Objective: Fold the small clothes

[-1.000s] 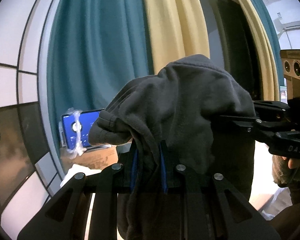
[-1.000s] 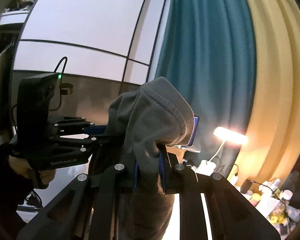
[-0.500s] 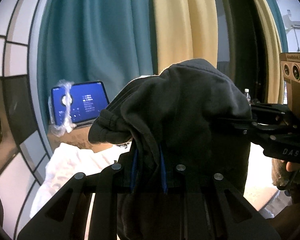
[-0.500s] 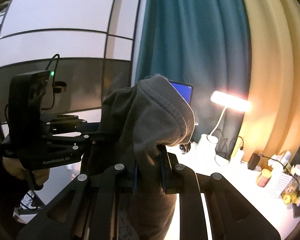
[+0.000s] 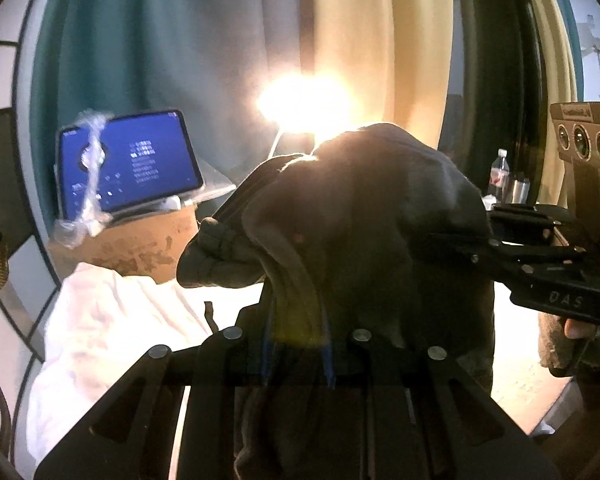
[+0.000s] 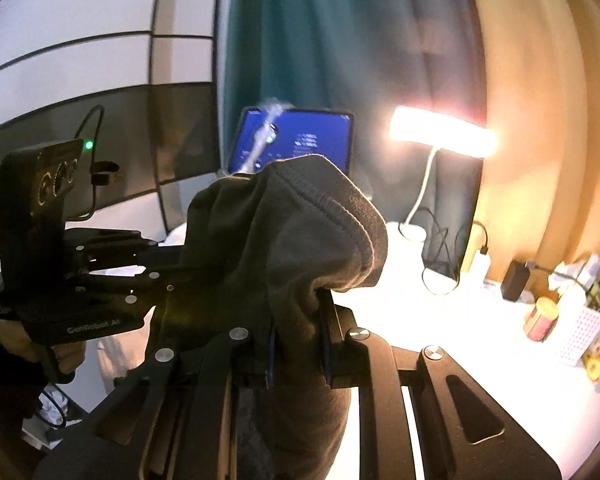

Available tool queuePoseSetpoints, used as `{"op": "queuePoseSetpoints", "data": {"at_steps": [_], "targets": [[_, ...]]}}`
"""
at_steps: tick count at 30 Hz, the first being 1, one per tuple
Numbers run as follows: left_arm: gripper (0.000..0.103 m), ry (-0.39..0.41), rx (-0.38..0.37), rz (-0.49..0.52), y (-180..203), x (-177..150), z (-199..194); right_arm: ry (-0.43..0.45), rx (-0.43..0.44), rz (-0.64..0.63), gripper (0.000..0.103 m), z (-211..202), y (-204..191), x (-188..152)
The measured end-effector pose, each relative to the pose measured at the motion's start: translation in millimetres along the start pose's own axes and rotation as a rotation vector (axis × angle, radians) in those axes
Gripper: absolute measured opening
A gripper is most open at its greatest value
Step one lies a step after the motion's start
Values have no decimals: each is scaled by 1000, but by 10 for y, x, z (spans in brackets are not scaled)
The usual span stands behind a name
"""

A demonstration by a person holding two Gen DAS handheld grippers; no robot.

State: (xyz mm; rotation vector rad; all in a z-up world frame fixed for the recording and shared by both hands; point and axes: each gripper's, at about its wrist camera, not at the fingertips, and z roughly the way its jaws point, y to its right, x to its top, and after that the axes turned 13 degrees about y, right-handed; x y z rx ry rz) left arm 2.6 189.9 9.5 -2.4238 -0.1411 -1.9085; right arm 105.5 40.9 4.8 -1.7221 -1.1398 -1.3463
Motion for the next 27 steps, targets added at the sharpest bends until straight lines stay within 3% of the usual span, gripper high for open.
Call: {"op": "queuePoseSetpoints", "data": {"at_steps": [27], "targets": [[18,-280,-28,-65,-331,-654,1248,-230,-26,156,18,1126,835,-848]]}}
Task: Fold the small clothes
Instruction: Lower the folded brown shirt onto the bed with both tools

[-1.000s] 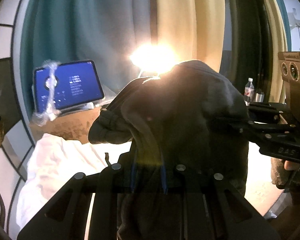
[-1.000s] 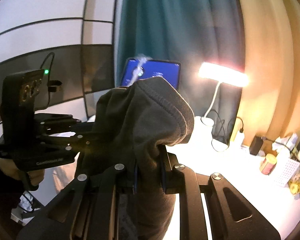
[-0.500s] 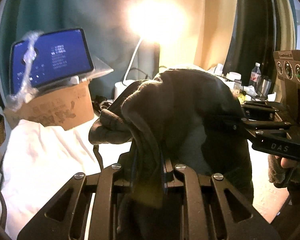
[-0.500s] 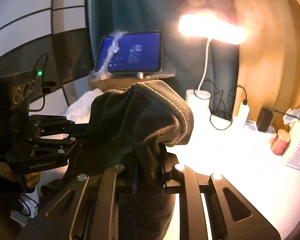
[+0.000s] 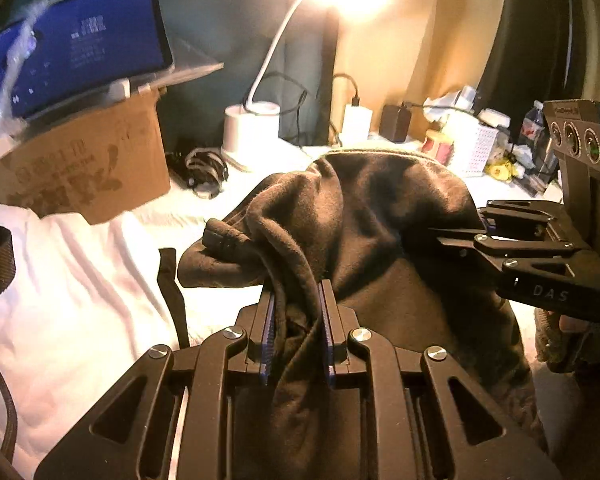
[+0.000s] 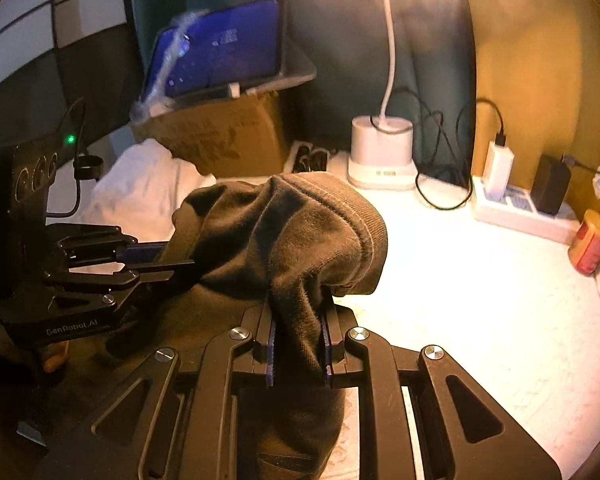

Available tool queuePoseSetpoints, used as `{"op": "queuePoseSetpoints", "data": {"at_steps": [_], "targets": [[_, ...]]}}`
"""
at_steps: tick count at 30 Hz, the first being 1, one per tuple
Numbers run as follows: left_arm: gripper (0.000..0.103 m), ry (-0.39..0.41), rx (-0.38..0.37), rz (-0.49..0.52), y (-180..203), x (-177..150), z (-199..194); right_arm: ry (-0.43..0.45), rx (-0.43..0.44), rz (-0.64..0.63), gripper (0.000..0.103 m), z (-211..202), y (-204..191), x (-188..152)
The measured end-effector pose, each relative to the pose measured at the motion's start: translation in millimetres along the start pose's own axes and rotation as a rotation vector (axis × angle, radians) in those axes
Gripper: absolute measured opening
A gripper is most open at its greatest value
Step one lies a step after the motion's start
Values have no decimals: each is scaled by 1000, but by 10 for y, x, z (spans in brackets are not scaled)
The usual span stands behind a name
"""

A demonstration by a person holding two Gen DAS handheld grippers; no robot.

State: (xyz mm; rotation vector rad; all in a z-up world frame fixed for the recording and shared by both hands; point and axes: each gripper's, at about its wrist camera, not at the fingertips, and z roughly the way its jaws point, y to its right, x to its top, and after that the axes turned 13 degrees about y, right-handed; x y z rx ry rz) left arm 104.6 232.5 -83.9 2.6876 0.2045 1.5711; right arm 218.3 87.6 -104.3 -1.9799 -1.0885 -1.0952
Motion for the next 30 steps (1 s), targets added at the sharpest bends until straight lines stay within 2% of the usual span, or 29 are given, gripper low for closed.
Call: {"op": "queuePoseSetpoints", "data": {"at_steps": [4,9,11,13,18,23,24,25,26,30], "targets": [[18,-49,23,-27,-91,-64,165,-39,-3,0,18,173,76,-71],[18,-87,47,-47,-197,-120,303,-89,-1,59,18,317,250,-178],[18,-103,45,-72,-251,-126,348,-115,18,120,28,387,370,-212],[18,-110,45,-78,-273,-115,381,-126,1,155,51,416,470,-233],[19,-131,45,-81,-302,-81,477,-143,85,282,63,477,674,-230],[20,-147,54,-57,-343,5,575,-147,151,422,63,608,873,-132],[20,-147,57,-52,-349,16,589,-120,150,433,57,600,894,-103],[20,-146,58,-50,-361,21,599,-91,138,420,39,589,892,-74],[20,-146,58,-51,-378,23,611,-88,116,399,31,598,892,-53],[24,-150,67,-86,-481,37,674,-137,9,324,29,675,881,-81]]}}
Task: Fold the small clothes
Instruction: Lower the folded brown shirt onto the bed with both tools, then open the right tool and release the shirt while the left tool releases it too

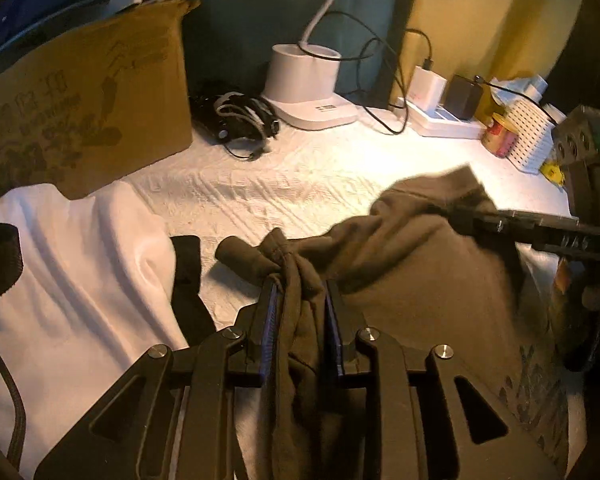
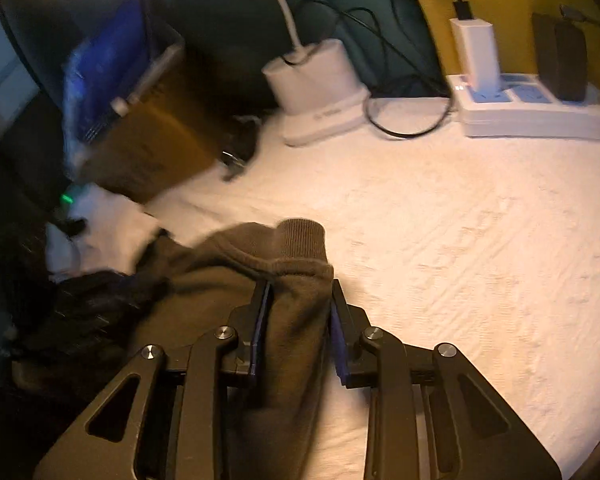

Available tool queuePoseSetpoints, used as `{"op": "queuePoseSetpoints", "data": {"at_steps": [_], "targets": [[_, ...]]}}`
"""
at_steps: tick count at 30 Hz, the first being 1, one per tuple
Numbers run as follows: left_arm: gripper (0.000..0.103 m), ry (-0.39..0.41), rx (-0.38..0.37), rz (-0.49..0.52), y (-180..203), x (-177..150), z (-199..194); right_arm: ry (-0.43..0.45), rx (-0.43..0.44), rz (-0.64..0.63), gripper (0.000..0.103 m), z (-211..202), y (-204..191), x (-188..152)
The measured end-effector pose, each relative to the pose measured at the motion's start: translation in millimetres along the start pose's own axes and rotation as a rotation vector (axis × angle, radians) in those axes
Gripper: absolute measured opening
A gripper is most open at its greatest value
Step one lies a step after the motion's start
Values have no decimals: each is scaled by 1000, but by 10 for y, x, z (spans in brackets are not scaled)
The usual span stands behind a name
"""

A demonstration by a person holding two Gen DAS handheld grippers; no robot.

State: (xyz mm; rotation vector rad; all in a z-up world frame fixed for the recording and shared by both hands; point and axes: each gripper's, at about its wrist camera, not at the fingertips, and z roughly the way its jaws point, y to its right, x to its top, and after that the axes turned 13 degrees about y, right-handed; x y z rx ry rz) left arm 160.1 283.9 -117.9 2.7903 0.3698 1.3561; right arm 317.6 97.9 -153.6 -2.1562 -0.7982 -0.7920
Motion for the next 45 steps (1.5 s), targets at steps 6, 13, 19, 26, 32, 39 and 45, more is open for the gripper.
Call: {"op": "queuePoseSetpoints", "data": {"at_steps": [6,13,19,26,32,39,45], "targets": [[40,25,67,-19,-55,43,-38,24,-162,-140,53,-26,-146,-31],[40,42,73,18,46,60,-228,38,-255,-162,62,-54,-28,-148],[41,-1,62,-16,56,-88,-236,63,-295,-188,63,-87,-12,-301],[41,-2,69,-18,100,-172,-376,68,-302,-198,74,-335,-99,-324],[41,1,65,-15,157,-236,-503,60,-302,-204,74,-502,-196,-458],[62,23,51,-31,276,-307,-698,37,-299,-216,74,-641,-311,-659],[65,23,41,-53,340,-380,-807,7,-293,-223,74,-720,-395,-872]]}}
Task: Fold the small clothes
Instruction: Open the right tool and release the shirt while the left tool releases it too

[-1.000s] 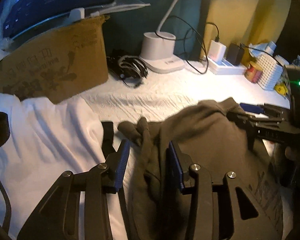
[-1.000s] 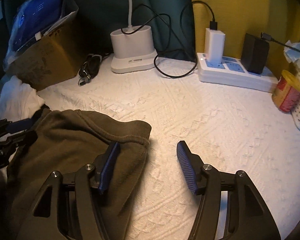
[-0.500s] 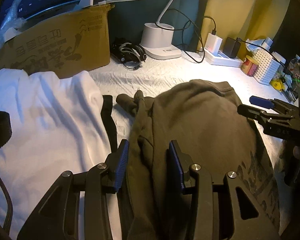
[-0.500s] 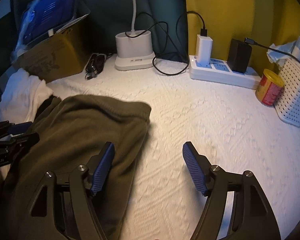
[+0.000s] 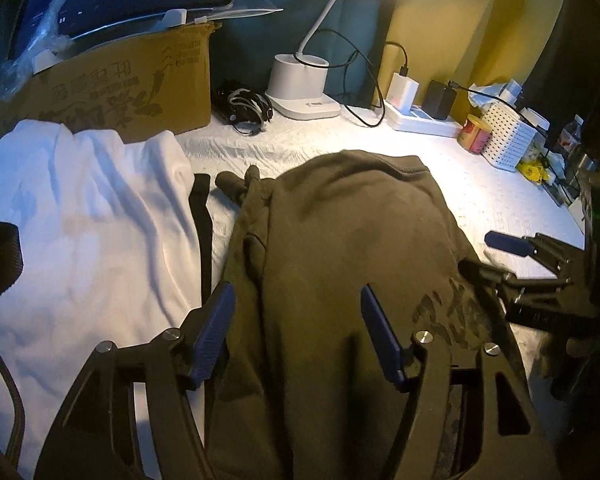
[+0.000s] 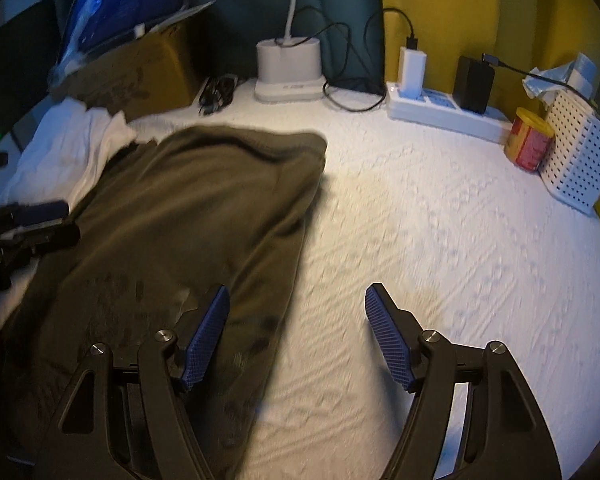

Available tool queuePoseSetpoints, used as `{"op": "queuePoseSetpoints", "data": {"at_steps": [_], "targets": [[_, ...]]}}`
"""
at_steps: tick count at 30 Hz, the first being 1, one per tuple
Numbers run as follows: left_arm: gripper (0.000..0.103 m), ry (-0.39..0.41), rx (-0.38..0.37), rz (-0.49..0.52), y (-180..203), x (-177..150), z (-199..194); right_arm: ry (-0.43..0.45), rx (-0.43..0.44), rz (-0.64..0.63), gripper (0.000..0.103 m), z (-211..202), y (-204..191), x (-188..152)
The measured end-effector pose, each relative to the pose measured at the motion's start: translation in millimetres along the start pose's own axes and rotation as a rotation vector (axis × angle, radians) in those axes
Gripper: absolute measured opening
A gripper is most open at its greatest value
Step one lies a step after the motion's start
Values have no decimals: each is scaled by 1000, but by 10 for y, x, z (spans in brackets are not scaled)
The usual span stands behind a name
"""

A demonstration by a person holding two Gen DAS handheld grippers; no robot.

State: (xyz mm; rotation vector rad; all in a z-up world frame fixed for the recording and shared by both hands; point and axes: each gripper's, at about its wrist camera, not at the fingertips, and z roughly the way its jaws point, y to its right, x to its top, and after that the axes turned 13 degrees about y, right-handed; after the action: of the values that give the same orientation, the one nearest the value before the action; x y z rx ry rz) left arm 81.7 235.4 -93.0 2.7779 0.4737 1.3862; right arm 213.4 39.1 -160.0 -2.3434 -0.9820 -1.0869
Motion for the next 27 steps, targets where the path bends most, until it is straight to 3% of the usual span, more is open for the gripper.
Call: {"op": "queuePoseSetpoints", "data": {"at_steps": [14,27], "targets": [[65,10,-6,15,226,-157,-248,-5,3,25,74,-370,60,-325],[65,54,-90,28,686,-216,-497,15,-40,51,74,-865,237,-558]]}}
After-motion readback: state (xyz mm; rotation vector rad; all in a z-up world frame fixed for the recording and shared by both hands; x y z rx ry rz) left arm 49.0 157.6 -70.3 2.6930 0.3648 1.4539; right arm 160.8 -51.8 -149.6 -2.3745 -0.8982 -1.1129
